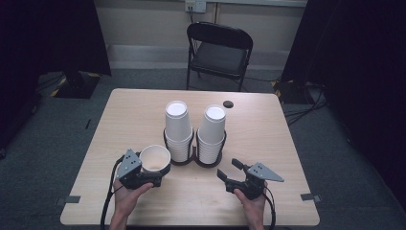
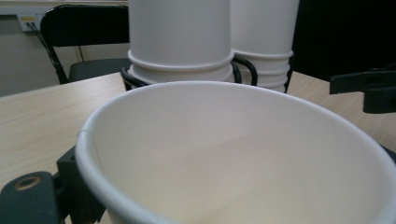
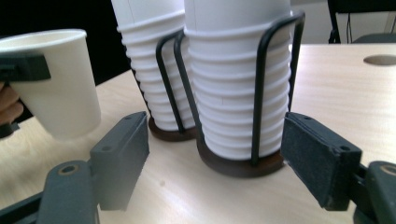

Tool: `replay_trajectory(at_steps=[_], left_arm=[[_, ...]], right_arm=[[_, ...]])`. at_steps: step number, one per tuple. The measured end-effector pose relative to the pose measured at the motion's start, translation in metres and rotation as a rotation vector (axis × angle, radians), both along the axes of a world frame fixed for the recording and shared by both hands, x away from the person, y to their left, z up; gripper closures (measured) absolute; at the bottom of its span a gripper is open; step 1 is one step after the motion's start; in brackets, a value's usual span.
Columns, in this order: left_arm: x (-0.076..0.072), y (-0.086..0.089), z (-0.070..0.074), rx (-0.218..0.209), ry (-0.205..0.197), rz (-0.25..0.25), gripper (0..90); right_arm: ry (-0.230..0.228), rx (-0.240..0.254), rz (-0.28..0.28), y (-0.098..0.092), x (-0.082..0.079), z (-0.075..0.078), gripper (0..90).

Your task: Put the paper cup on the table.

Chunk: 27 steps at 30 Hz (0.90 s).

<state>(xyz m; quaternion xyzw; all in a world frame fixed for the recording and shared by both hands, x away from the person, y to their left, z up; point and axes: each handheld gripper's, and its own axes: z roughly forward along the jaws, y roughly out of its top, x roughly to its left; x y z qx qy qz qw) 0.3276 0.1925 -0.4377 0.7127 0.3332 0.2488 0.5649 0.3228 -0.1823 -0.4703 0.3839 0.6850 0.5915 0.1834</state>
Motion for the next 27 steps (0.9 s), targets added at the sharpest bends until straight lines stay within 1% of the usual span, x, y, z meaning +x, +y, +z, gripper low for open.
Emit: replay_trajectory(at_steps=[1,3,6,8,9,11,12,13,14,16,17,18,19,22,23,24,27], left_arm=[[0.001,0.002,0.0,0.001,0.0,0.002,9.4],[0.003,0.005,0.001,0.003,-0.002,0.015,9.4],[0.007,0.011,0.002,-0.01,-0.001,0.039,9.4],[0.011,0.014,0.003,-0.023,0.005,0.051,9.3],[0.013,0.016,0.004,-0.012,0.005,0.064,9.3],[0.014,0.016,0.004,-0.006,0.007,0.066,9.1],[0.016,0.019,0.006,0.003,0.008,0.056,9.0],[0.017,0.02,0.007,0.001,0.007,0.064,9.0],[0.019,0.022,0.009,-0.005,0.004,0.08,9.0],[0.022,0.026,0.012,-0.011,0.0,0.091,9.0],[0.022,0.026,0.012,-0.011,0.0,0.091,9.1],[0.024,0.028,0.013,-0.013,-0.003,0.097,9.0],[0.027,0.03,0.014,-0.018,-0.006,0.113,9.0],[0.034,0.034,0.013,-0.022,-0.002,0.131,9.0],[0.037,0.035,0.012,-0.023,0.003,0.138,9.0],[0.037,0.035,0.012,-0.023,0.003,0.138,8.9],[0.048,0.037,0.008,-0.017,0.022,0.164,8.8]], right_arm=[[-0.001,-0.01,0.004,0.0,0.0,-0.001,19.6],[0.004,-0.028,-0.002,-0.001,-0.001,-0.004,19.0],[0.0,-0.027,-0.013,-0.004,-0.003,-0.008,19.0],[-0.002,-0.038,-0.024,-0.006,-0.003,-0.01,19.0],[0.001,-0.042,-0.023,-0.006,-0.003,-0.011,19.0],[0.0,-0.039,-0.006,-0.008,-0.005,-0.012,18.9],[-0.005,-0.043,-0.013,-0.009,-0.005,-0.013,19.0],[-0.005,-0.043,-0.013,-0.009,-0.005,-0.013,19.0],[-0.016,-0.042,-0.026,-0.011,-0.005,-0.015,19.0],[-0.026,-0.044,-0.046,-0.011,-0.005,-0.017,18.9],[-0.026,-0.044,-0.046,-0.011,-0.005,-0.017,18.9],[-0.024,-0.048,-0.057,-0.012,-0.005,-0.018,18.8],[-0.028,-0.047,-0.06,-0.012,-0.005,-0.018,18.8],[-0.031,-0.041,-0.064,-0.013,-0.005,-0.02,18.8],[-0.032,-0.034,-0.059,-0.012,-0.005,-0.02,18.8],[-0.031,-0.029,-0.053,-0.011,-0.004,-0.021,18.6],[-0.029,-0.04,-0.041,-0.007,-0.003,-0.022,18.0]])
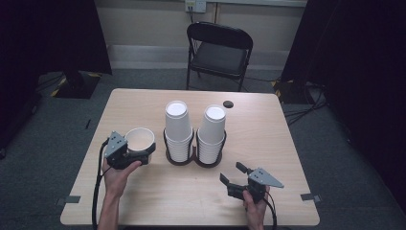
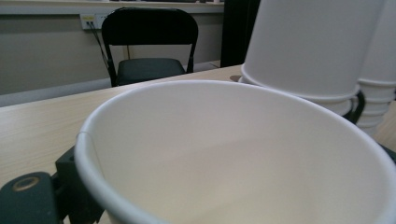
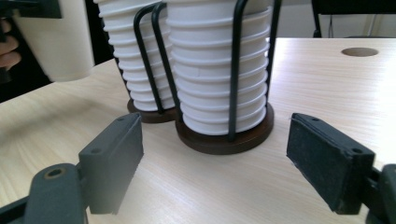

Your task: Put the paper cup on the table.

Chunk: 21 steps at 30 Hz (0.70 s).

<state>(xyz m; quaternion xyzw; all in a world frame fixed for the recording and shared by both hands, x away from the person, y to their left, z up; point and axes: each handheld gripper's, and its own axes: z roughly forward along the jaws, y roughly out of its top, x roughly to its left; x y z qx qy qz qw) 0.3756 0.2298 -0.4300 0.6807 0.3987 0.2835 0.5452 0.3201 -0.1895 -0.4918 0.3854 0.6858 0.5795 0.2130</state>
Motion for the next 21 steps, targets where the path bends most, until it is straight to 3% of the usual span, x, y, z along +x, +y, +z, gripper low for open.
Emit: replay_trajectory(at_steps=[9,18,21], left_arm=[[0.022,0.005,-0.011,-0.047,0.005,0.012,8.6],[0.036,0.006,-0.022,-0.035,0.017,0.032,7.7],[0.039,0.004,-0.026,-0.007,0.015,0.033,7.8]], right_arm=[[0.008,0.005,-0.004,0.0,0.001,-0.004,17.6],[0.004,-0.002,-0.009,0.001,0.001,-0.004,17.4],[0.007,-0.006,-0.013,0.001,0.001,-0.004,17.4]])
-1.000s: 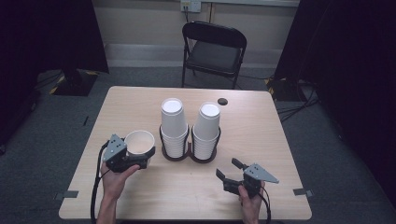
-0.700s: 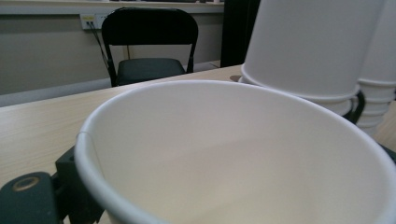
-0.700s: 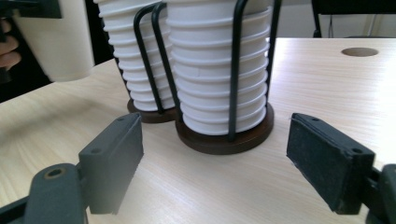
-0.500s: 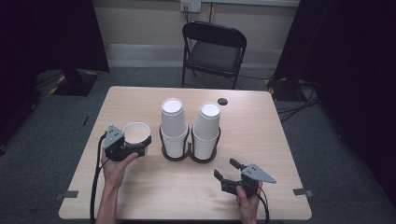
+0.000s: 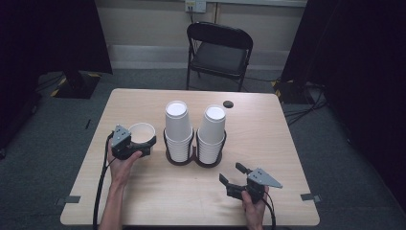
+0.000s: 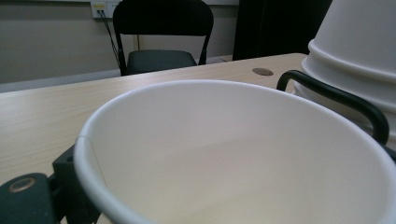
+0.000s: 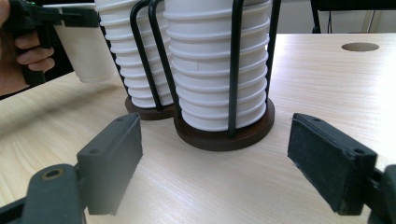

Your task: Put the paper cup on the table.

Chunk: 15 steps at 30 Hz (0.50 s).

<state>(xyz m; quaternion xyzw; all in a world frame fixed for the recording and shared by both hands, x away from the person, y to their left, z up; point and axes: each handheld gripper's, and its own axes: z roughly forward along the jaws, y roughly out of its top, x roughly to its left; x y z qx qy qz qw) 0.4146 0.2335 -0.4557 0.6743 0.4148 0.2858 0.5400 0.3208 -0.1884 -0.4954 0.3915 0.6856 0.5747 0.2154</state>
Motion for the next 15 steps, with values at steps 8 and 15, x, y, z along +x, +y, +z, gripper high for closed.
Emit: replay_trajectory(at_steps=[8,15], left_arm=[[0.011,-0.003,-0.007,-0.004,0.002,0.013,7.9],[0.017,-0.005,-0.019,0.037,0.058,0.028,7.6]], right_arm=[[0.005,0.001,0.002,0.0,0.0,0.0,17.5],[0.006,0.001,0.003,0.0,0.001,0.0,17.5]])
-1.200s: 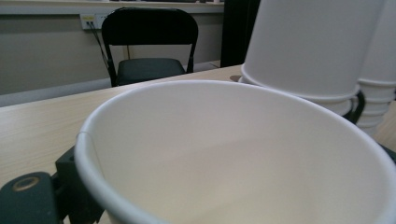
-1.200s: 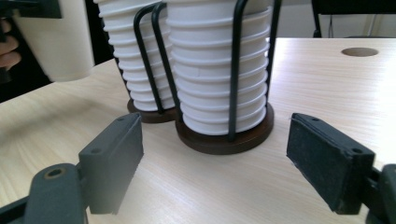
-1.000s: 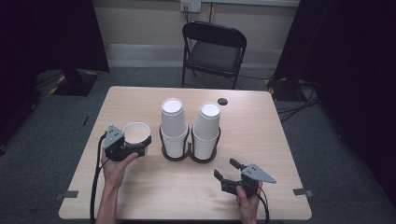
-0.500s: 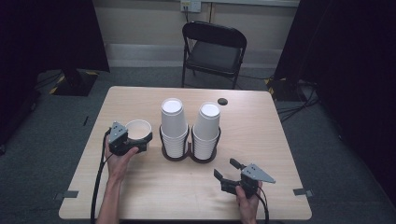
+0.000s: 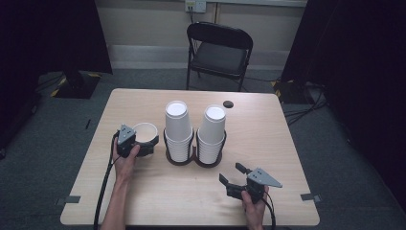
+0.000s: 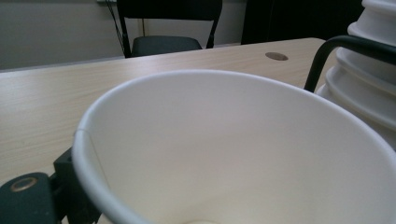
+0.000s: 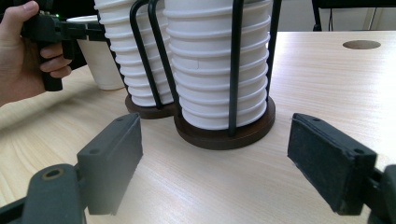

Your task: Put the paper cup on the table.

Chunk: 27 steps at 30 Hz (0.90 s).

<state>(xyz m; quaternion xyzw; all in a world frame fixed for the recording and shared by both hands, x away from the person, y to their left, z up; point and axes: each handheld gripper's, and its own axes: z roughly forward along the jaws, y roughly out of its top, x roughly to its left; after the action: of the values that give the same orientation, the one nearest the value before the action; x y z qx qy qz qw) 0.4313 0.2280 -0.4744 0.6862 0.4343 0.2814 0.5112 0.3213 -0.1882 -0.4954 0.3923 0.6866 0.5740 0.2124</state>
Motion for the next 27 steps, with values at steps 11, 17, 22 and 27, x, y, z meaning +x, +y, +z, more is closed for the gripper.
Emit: replay_trajectory(at_steps=[11,17,22,27], left_arm=[[0.001,-0.003,-0.008,0.047,0.117,0.029,13.3],[0.001,-0.004,-0.013,0.092,0.158,0.031,15.3],[0.0,-0.006,-0.021,0.094,0.183,0.044,15.4],[-0.005,-0.006,-0.02,0.091,0.184,0.067,15.5]], right_arm=[[0.003,0.0,-0.003,0.0,0.0,0.0,17.5],[0.009,-0.006,-0.008,0.001,0.0,0.0,17.5],[0.005,-0.017,-0.01,0.001,0.0,0.0,18.0],[0.006,-0.017,-0.011,0.001,0.0,0.0,18.3]])
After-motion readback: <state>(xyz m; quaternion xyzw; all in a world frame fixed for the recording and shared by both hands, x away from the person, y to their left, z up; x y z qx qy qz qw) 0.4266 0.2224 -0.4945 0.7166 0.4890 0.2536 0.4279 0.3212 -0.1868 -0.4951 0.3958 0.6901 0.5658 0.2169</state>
